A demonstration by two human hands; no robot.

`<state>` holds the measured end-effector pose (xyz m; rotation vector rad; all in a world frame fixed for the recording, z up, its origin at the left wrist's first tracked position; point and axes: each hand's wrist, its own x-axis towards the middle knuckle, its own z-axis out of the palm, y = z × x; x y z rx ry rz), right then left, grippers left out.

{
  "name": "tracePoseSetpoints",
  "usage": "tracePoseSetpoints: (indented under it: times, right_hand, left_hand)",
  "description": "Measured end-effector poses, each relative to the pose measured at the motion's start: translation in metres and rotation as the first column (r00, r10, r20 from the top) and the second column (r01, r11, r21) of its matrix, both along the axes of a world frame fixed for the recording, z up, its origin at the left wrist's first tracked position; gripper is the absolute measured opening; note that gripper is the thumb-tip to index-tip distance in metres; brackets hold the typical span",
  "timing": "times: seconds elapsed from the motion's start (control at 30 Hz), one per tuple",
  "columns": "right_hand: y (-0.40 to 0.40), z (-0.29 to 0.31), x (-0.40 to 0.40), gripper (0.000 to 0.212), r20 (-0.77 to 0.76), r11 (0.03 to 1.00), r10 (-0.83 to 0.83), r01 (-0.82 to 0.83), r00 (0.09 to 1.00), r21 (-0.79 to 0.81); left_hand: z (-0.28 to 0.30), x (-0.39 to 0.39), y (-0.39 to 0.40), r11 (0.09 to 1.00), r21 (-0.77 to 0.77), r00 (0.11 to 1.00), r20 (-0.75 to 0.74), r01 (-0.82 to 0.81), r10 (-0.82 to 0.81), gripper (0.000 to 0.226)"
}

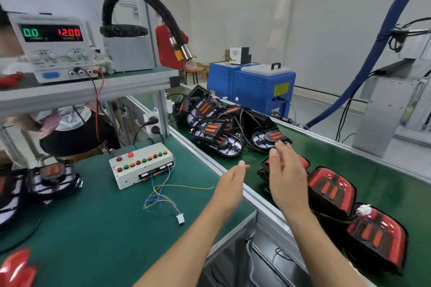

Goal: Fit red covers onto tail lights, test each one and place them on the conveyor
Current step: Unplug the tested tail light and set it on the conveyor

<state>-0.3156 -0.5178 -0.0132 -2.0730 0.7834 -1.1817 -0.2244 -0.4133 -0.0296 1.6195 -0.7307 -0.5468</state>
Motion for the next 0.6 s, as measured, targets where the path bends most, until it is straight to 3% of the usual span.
tracePoseSetpoints:
  times: [0.17,0.4,0.5,0.6]
  right_hand:
    - [0.093,-0.020,0.078,0.023,-0.049,0.918,0.363,-0.348,0.930,0.191]
    - [0.219,-0.074,0.133,0.023,-0.106,0.751,0.635,-0.580,0.765,0.317]
    - [0.253,-0.087,0.140,0.023,-0.143,0.651,0.748,-0.676,0.648,0.345]
    - [0.275,-0.094,0.146,0.023,-0.177,0.606,0.792,-0.717,0.584,0.345]
  left_hand:
    - [-0.012,0.040,0.077,0.959,0.004,0.959,-0.012,-0.282,0.282,0.037]
    - [-0.058,0.060,0.230,0.751,0.202,0.774,0.075,-0.629,0.628,0.028]
    - [-0.070,0.050,0.274,0.665,0.298,0.721,0.149,-0.685,0.676,0.026]
    - [-0.075,0.040,0.298,0.635,0.341,0.711,0.179,-0.694,0.680,0.027]
